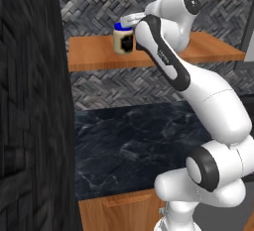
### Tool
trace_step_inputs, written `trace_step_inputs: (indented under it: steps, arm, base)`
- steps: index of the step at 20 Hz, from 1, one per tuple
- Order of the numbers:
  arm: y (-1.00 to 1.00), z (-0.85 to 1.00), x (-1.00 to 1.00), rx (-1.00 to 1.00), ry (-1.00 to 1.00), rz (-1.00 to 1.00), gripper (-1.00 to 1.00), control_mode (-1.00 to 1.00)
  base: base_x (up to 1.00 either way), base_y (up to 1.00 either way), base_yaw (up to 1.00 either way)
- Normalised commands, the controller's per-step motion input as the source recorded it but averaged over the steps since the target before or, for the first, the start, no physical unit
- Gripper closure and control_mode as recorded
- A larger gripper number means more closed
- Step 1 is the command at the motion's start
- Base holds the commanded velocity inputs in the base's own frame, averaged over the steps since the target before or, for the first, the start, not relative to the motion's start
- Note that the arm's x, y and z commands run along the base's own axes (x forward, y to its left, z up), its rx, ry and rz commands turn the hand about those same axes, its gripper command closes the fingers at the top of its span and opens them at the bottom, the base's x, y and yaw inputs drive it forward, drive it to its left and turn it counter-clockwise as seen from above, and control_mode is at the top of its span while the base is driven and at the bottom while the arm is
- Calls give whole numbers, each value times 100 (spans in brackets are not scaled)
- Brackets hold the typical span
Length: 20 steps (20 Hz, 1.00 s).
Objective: Collect the turmeric, mayonnaise, and shaker from the cabinet and place them next to the stove.
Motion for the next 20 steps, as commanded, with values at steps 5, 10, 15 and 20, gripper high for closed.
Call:
trace_step_inputs:
  steps: [5,10,15,20]
  arm:
    - [11,-6,16,-2,0,0,-100,-100]
    - [5,-8,17,-2,0,0,-100,-100]
    - [5,-9,15,-2,0,0,-100,-100]
    - [8,-11,14,-4,0,0,-100,-100]
  base:
    - [0,0,0]
    - [0,0,0]
    - [0,0,0]
    - [0,0,0]
